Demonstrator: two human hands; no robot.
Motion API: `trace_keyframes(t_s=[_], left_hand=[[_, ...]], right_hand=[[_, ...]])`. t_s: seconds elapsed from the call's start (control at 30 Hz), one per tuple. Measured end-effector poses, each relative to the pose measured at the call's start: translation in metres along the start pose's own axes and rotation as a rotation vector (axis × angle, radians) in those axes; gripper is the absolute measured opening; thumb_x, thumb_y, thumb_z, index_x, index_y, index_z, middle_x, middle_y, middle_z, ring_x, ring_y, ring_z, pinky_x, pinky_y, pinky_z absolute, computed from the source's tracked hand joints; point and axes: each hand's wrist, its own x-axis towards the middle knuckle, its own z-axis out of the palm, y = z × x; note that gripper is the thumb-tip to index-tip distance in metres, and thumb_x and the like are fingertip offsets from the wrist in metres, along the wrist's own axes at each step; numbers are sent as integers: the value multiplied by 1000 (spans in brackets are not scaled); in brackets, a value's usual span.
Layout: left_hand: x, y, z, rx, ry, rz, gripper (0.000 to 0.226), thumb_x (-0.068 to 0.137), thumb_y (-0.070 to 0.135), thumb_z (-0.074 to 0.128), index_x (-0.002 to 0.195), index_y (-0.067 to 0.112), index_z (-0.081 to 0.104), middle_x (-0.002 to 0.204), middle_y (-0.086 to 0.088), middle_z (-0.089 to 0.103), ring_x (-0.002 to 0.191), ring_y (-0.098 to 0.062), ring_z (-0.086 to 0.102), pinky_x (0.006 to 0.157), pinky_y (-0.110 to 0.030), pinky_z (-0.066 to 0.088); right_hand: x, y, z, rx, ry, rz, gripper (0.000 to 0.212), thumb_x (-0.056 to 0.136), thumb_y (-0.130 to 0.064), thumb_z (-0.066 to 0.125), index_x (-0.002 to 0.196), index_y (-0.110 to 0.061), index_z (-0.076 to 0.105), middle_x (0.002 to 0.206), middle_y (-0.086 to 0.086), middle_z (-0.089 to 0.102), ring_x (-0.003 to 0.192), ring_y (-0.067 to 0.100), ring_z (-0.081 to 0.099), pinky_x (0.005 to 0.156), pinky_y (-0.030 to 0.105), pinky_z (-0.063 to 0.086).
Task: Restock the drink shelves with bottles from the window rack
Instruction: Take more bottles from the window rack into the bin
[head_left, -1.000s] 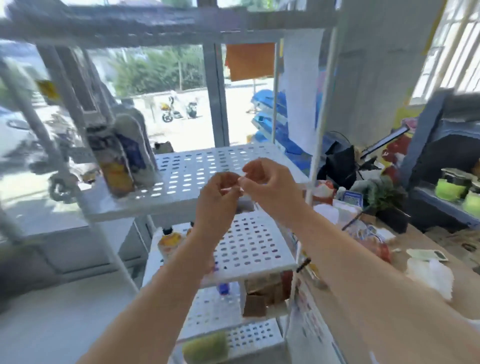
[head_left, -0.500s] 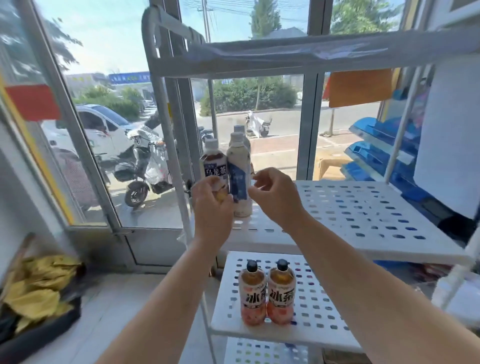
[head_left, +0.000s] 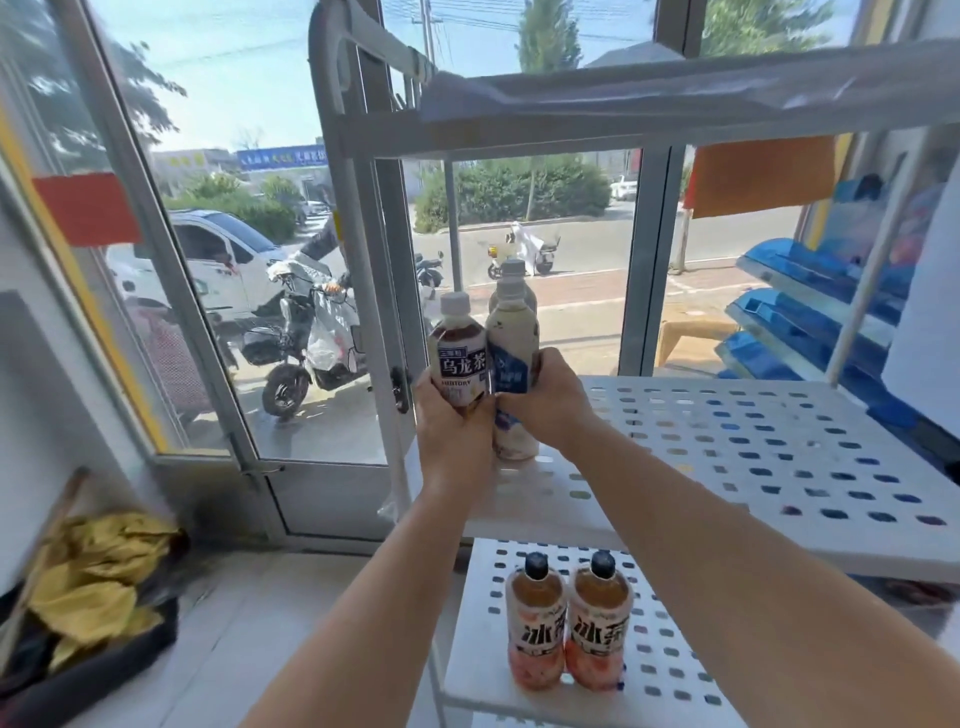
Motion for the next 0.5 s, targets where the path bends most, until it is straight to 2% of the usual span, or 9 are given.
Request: trace_keyframes(t_s=[0.1,0.17,0.23,0.33,0.4,0.5], left_hand=[[-3,-1,0,-26,33,28,54,84,20,71,129,27,42,112,7,64,98,-18,65,85,-46,57],[-11,0,-1,-50,42,54,55,84,18,72,132,22,43,113,7,64,101,-17,64,88,-41,55],[-24,5,-1,-94,18,86,57,85,15,74,133,19,44,114,7,64,102,-13,64,91,-35,53],[-52,19,5,-158,-24,134,58,83,13,77,132,18,46,116,5,65,104,-13,65,92,-34,54],[-77,31,12,-201,-58,152,59,82,13,78,131,18,47,116,4,66,103,-12,66,90,-34,56],[-125,45,27,-244,-142,129,60,79,16,81,129,19,49,107,11,68,91,0,68,81,-28,59]], right_hand=[[-8,5,-10,-14,40,-53,48,57,-13,80,100,-12,59,89,2,68,84,22,66,67,32,55],[-25,7,-28,-17,58,-76,49,58,-11,79,103,-11,58,90,3,68,85,22,66,71,36,57],[-47,7,-51,7,63,-93,46,63,-7,78,104,-10,56,88,2,66,84,20,65,68,32,55],[-89,1,-91,51,12,-81,39,74,1,72,105,-15,54,87,-6,63,80,6,60,62,21,45],[-117,1,-116,48,-2,-75,38,75,3,69,102,-19,54,91,-1,66,81,8,62,65,24,45],[-163,7,-154,34,8,-54,34,75,8,64,96,-19,56,88,5,68,71,7,63,63,22,49]])
